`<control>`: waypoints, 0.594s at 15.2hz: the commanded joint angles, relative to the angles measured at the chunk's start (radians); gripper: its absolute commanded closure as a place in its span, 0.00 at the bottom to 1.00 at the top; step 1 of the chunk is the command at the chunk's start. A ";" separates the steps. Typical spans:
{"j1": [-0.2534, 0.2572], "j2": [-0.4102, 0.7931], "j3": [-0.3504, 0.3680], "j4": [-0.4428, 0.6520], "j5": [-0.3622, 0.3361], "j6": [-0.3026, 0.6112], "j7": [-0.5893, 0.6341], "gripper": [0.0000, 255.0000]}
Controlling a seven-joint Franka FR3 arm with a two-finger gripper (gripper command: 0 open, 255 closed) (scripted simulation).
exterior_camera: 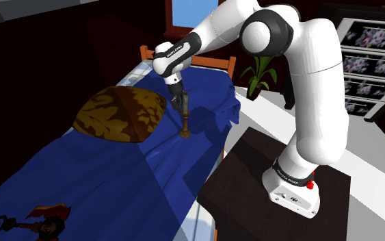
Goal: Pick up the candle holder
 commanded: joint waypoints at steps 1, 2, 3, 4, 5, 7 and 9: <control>0.000 0.001 0.000 -0.001 0.000 0.001 0.000 1.00; 0.000 0.001 0.000 -0.001 0.000 0.001 0.000 1.00; 0.000 -0.001 0.000 -0.002 0.000 0.000 0.000 1.00; 0.000 -0.009 0.000 -0.001 0.000 -0.009 0.000 1.00; 0.000 -0.016 0.000 0.001 -0.001 -0.019 0.001 1.00; 0.001 -0.032 -0.001 0.006 -0.001 -0.039 0.001 1.00; 0.001 -0.046 -0.001 0.012 -0.002 -0.059 0.002 1.00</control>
